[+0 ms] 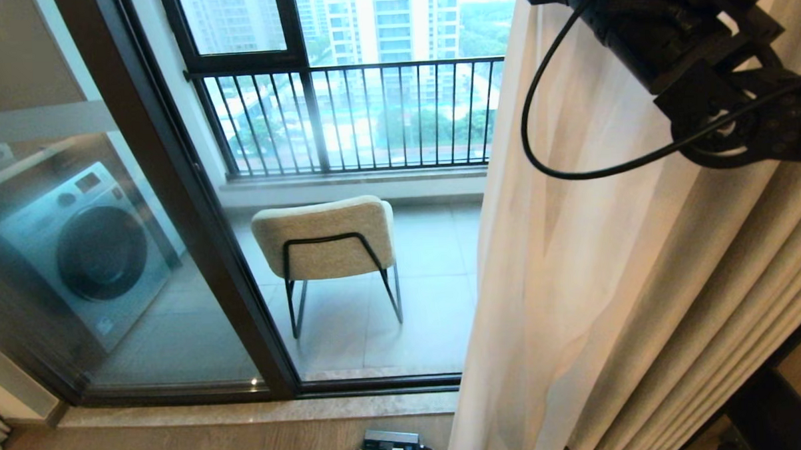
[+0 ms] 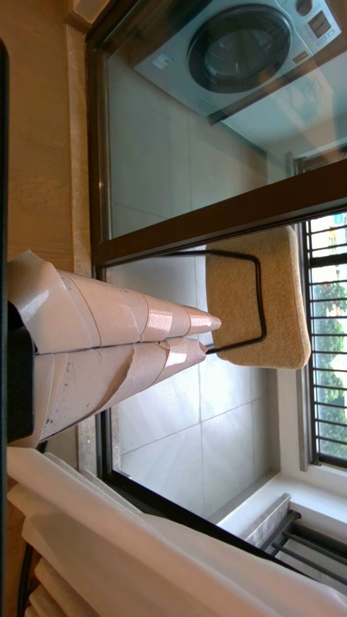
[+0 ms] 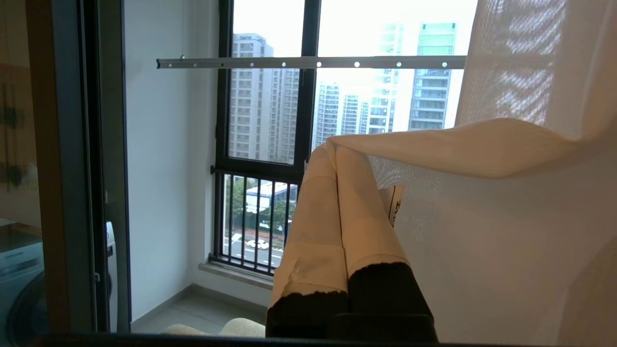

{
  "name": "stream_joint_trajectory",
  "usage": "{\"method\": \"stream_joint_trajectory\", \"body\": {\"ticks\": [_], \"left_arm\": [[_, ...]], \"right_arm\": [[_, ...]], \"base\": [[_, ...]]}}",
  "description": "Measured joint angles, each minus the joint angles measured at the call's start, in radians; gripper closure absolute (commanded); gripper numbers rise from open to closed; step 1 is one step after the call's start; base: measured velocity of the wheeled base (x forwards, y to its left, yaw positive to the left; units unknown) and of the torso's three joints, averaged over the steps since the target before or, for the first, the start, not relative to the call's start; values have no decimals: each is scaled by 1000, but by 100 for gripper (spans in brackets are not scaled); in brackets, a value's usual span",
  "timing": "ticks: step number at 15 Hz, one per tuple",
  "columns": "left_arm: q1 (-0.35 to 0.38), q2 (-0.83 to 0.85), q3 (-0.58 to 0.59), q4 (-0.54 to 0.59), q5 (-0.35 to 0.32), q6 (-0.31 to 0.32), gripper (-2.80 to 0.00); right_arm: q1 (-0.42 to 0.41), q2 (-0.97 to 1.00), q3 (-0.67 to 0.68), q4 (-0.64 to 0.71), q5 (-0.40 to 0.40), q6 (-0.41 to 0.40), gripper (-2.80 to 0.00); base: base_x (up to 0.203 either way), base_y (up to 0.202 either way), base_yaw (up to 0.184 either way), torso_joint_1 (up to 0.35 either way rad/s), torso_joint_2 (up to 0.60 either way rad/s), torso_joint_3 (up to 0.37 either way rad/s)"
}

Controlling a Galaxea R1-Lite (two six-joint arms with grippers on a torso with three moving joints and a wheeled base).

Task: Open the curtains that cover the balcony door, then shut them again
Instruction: Close the inner curtains on both sides

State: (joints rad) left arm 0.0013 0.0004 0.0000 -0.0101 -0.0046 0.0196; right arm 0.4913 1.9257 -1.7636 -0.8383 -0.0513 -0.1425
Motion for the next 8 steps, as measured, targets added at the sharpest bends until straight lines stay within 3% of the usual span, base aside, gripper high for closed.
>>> {"method": "stream_joint_trajectory", "body": {"ticks": [8], "left_arm": [[0, 0, 0, 0, -1, 0, 0]], "right_arm": [[-23, -6, -1, 2, 0, 3, 0]], "base": [[0, 0, 0, 0, 0, 0]]}}
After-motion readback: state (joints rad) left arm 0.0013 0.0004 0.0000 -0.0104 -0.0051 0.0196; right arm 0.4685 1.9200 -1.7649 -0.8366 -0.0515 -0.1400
